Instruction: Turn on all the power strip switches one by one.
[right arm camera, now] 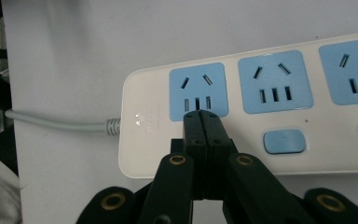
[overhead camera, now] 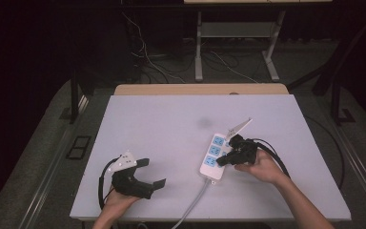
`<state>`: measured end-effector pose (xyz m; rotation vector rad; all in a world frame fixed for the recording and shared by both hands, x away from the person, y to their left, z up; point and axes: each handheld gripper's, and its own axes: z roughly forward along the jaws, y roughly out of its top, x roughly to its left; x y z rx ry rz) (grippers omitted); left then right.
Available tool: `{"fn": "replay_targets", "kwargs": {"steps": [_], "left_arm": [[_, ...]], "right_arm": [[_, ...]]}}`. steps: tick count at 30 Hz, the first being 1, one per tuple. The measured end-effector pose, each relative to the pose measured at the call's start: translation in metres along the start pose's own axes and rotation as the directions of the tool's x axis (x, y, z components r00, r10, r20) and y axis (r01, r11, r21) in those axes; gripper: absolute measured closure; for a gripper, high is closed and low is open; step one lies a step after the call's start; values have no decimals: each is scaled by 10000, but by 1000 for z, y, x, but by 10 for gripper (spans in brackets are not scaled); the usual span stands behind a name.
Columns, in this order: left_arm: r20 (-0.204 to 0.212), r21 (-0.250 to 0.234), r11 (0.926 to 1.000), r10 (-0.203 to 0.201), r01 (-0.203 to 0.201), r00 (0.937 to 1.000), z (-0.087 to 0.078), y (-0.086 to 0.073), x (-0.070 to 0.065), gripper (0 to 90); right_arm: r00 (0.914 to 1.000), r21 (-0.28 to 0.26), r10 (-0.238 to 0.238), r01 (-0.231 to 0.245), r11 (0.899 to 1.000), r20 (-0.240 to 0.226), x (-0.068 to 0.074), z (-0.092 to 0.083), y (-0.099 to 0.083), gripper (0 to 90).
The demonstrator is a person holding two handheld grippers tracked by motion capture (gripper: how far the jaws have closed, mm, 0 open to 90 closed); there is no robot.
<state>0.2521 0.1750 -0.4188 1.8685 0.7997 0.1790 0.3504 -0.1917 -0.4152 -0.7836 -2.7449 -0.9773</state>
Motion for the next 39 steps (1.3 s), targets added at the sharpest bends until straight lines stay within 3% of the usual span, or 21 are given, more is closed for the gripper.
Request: {"fn": "replay_targets", "kwargs": {"steps": [7, 16, 20, 26, 39], "left_arm": [[-27, 11, 10000, -14, 14, 10000, 0, 0, 1, 0], [-22, 25, 10000, -26, 26, 10000, 0, 0, 2, 0], [-33, 23, 10000, -29, 29, 10000, 0, 0, 2, 0], [-43, 8, 10000, 3, -3, 10000, 0, 0, 2, 0], [-192, -68, 10000, -25, 24, 9998, 0, 0, 3, 0]], "right_arm": [[9994, -81, -295, 297, 9995, 203, 3, 0, 0, 900], [9997, -44, -74, 75, 10000, 231, 2, -4, 0, 900], [10000, -442, 19, -19, 9990, 13, 0, -13, 0, 900], [9999, -705, 97, -91, 9975, 94, -2, -29, 3, 900], [9995, -606, -116, 134, 9981, 302, -7, -39, 16, 900]]}}
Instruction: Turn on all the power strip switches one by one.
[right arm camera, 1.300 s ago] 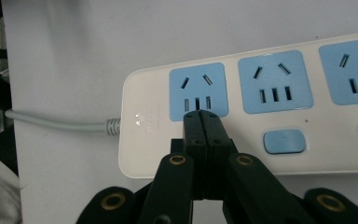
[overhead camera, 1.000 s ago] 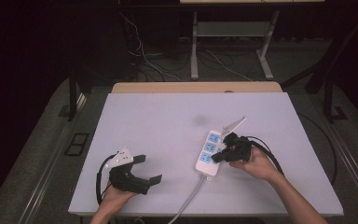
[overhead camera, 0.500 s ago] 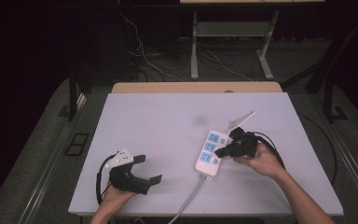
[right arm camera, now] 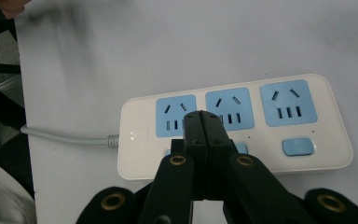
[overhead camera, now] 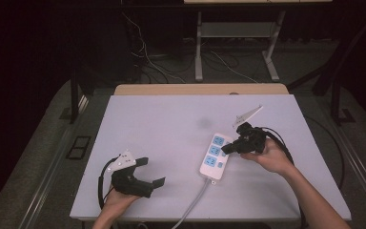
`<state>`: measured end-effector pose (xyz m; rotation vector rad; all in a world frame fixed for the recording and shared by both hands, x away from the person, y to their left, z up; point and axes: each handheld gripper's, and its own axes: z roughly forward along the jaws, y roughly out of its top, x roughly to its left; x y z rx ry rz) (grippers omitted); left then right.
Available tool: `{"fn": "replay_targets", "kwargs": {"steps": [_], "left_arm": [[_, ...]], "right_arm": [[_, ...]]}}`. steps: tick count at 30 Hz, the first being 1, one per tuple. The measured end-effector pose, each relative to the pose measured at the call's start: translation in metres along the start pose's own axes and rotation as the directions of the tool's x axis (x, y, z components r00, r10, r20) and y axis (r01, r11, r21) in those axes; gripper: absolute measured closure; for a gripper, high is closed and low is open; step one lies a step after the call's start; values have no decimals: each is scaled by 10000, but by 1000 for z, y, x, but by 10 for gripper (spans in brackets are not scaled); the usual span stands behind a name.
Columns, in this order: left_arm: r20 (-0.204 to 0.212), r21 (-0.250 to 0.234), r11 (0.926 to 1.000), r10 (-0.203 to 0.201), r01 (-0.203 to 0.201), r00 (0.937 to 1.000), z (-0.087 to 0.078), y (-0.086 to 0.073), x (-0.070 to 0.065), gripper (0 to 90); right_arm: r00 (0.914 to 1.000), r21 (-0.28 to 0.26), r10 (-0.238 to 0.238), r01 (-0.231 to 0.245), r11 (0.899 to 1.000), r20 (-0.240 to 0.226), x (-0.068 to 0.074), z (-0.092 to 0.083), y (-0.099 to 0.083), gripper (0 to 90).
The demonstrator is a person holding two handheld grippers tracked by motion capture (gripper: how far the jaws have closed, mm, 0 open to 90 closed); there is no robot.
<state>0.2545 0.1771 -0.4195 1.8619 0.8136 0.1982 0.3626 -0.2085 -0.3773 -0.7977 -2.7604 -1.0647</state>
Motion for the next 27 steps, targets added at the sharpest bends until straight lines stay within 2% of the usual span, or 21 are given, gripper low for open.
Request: {"fn": "replay_targets", "kwargs": {"steps": [8, 27], "left_arm": [[-91, -60, 10000, 7, -8, 10000, 0, 0, 2, 0], [-215, -120, 9999, 2, -4, 9998, 1, 0, 4, 0]], "right_arm": [[9999, 221, -50, 47, 9997, 112, -6, 2, 6, 900], [9996, 776, 259, -267, 9966, 120, -25, 18, 1, 900]]}}
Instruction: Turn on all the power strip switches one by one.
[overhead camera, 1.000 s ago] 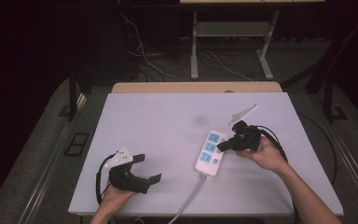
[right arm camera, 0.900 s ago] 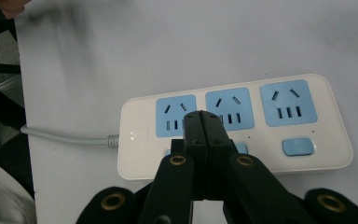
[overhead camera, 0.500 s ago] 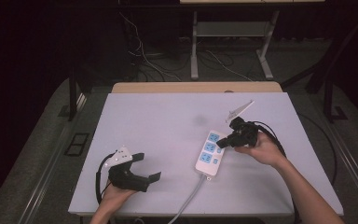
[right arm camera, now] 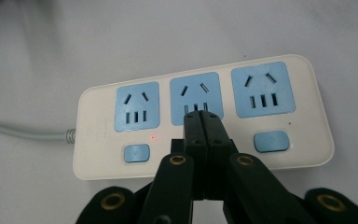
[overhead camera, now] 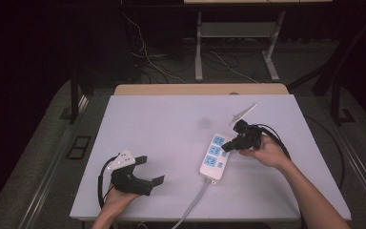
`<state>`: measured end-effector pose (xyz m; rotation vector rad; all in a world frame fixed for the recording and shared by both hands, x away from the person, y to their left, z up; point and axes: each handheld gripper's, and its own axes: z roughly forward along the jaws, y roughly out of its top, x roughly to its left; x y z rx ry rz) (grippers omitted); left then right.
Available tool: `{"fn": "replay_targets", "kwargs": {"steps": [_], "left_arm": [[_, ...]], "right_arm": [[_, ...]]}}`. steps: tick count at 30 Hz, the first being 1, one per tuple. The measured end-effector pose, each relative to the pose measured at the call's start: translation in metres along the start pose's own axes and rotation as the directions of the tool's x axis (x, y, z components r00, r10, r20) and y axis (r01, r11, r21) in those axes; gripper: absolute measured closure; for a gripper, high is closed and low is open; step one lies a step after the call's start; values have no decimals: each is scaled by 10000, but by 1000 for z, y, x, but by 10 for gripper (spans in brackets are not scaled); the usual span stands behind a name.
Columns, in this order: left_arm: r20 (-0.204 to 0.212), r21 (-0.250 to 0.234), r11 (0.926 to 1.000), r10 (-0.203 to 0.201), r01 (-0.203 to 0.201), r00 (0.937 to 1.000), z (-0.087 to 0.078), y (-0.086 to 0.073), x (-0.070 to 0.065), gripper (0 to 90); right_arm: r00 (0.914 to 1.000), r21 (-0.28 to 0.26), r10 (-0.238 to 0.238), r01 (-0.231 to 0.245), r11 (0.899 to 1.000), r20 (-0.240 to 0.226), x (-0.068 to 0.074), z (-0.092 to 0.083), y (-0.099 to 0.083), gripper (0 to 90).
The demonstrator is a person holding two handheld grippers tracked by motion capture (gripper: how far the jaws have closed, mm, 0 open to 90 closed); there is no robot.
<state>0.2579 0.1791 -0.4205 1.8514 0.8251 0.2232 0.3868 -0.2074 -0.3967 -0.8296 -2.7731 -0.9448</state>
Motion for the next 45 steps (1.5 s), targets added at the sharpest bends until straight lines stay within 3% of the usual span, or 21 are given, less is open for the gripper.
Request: {"fn": "replay_targets", "kwargs": {"steps": [9, 21, 26, 28, 31, 34, 39, 45], "left_arm": [[7, 28, 10000, -14, 14, 10000, 0, 0, 1, 0], [72, 63, 10000, -9, 9, 10000, 1, -1, 0, 0], [75, 66, 10000, -1, 0, 10000, 1, -1, -1, 0], [73, 69, 10000, -14, 14, 10000, 1, -1, -2, 0], [89, 63, 10000, 6, -7, 10000, 1, -1, -2, 0], [73, 93, 9999, -41, 40, 10000, 1, -1, 0, 0], [57, 123, 9999, -50, 49, 10000, 3, -1, 0, 0], [78, 86, 10000, -35, 35, 10000, 2, -1, -2, 0]], "right_arm": [[9999, 257, -33, 36, 9997, -116, -2, 11, -2, 900], [9998, 124, -180, 180, 9998, 21, -2, 13, -3, 900], [10000, -47, 29, -29, 10000, 12, -3, 14, -6, 900], [9996, -220, 112, -107, 9997, 254, -5, 14, -7, 900], [9993, -422, 359, -357, 9985, 56, -8, 14, -11, 900], [9993, -408, 155, -141, 9991, 326, -3, 11, -15, 900], [10000, -485, -63, 65, 9988, 52, 6, 12, -19, 900], [9996, -602, -221, 232, 9979, 183, 8, 18, -12, 900]]}}
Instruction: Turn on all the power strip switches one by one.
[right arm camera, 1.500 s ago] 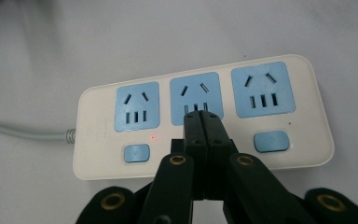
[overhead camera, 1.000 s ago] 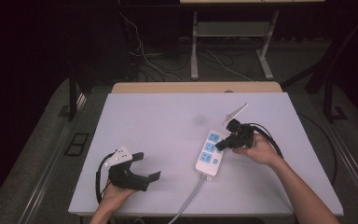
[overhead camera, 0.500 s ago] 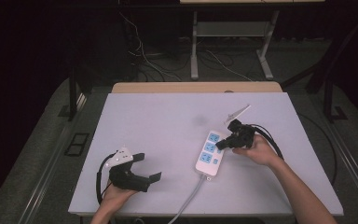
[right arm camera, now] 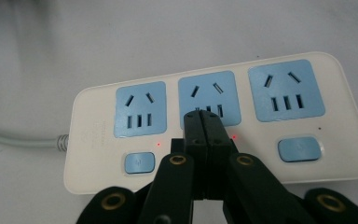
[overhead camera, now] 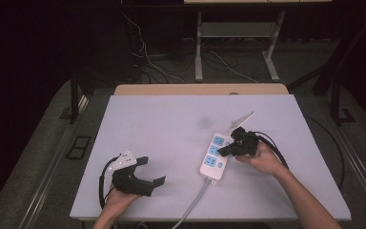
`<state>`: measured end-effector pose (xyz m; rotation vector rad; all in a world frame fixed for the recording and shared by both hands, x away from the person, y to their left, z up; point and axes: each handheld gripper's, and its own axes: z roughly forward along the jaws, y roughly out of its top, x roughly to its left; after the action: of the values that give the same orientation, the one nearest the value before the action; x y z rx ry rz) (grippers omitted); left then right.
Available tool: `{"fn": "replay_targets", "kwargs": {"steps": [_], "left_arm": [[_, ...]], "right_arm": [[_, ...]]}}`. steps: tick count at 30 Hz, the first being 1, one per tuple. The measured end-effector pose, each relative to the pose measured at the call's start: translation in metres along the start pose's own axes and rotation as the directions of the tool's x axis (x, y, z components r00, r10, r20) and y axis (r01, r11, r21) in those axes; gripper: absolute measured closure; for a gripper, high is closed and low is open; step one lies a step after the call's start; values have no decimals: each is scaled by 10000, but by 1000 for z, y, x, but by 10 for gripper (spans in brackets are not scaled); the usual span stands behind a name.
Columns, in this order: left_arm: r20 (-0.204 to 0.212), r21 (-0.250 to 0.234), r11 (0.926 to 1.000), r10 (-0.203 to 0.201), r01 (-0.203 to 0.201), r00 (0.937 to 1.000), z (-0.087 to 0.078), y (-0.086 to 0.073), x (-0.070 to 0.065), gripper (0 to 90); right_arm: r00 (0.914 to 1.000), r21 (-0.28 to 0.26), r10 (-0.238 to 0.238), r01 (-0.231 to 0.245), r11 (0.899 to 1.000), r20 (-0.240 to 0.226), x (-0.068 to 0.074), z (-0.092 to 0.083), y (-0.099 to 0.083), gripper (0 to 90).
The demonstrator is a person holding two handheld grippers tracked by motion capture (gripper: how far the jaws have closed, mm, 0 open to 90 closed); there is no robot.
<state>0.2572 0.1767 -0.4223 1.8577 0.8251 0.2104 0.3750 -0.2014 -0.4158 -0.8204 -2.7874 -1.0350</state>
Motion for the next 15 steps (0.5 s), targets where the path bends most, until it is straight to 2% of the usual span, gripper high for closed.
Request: {"fn": "replay_targets", "kwargs": {"steps": [5, 13, 15], "left_arm": [[-25, -70, 10000, -35, 35, 10000, -2, 0, 3, 0], [-12, -26, 10000, 32, -32, 10000, -1, 1, 0, 0], [5, -16, 10000, 17, -17, 10000, -1, 1, 0, 0]], "right_arm": [[9999, 51, 23, -22, 10000, -170, -2, -3, -4, 900], [10000, -14, 40, -40, 10000, -32, -3, -2, -6, 900], [9998, -19, 138, -138, 9999, -123, -4, -2, -5, 900]]}}
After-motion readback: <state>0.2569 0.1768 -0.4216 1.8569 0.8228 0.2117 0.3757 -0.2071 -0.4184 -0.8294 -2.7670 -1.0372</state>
